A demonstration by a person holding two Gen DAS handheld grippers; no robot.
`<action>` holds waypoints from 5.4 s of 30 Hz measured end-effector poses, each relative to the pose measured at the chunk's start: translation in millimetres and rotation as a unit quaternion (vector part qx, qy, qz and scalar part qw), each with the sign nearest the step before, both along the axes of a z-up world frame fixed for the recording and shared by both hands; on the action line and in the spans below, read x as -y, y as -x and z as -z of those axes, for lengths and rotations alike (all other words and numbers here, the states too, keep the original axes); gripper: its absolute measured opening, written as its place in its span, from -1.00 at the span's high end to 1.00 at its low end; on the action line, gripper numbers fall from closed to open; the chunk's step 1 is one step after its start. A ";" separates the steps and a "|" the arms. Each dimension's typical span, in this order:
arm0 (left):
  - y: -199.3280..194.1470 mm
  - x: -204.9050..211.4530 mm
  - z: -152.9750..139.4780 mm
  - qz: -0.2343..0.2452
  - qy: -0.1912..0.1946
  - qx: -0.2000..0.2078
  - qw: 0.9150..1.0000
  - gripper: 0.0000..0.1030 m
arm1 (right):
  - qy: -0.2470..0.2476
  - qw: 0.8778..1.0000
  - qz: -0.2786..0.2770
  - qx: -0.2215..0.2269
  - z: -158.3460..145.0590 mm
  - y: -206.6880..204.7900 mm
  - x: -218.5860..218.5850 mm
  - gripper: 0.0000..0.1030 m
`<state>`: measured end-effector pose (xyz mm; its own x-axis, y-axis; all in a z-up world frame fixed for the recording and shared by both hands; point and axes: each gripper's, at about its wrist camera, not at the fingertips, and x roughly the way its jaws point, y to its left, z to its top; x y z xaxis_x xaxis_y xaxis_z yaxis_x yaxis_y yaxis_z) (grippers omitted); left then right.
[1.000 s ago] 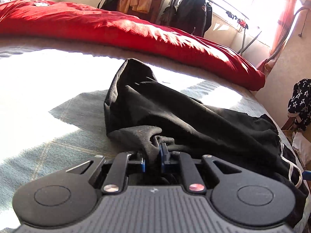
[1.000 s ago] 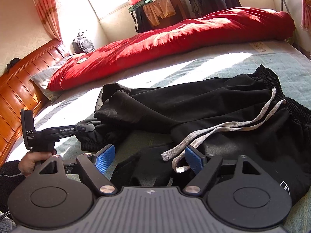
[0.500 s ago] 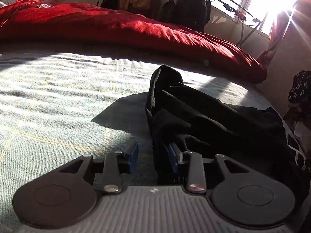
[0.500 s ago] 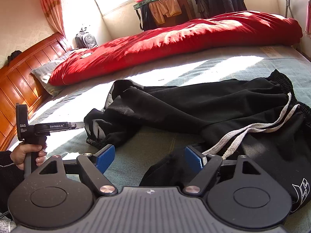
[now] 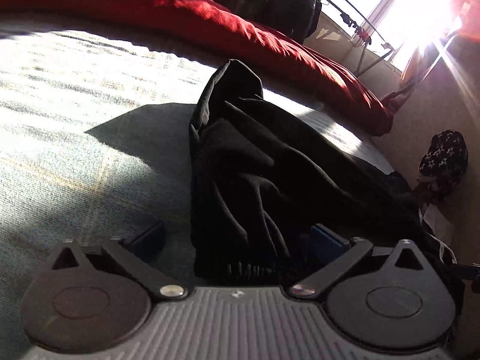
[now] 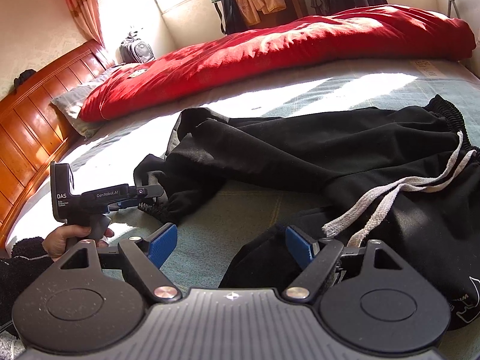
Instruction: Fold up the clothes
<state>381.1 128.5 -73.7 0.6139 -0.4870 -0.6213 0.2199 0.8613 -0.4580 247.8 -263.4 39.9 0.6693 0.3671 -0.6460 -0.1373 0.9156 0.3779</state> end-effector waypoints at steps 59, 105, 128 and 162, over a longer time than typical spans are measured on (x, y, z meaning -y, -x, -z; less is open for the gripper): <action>-172.5 -179.0 -73.3 -0.150 -0.221 0.009 0.964 0.67 | 0.094 0.995 0.021 0.008 -28.5 6.1 -75.8 -0.61; -79.3 -221.7 -60.2 -0.264 -0.061 -0.022 0.962 0.86 | 0.088 0.996 0.004 0.006 -25.7 5.2 -71.9 -0.61; 0.7 28.1 -70.5 -0.001 -0.191 0.000 0.982 -0.60 | 0.113 0.992 0.037 0.042 -12.4 22.6 36.2 -0.61; 126.6 133.4 -88.7 -0.075 -0.239 0.027 0.968 -0.73 | 0.236 0.912 -0.335 -0.004 60.7 -309.5 46.8 -0.04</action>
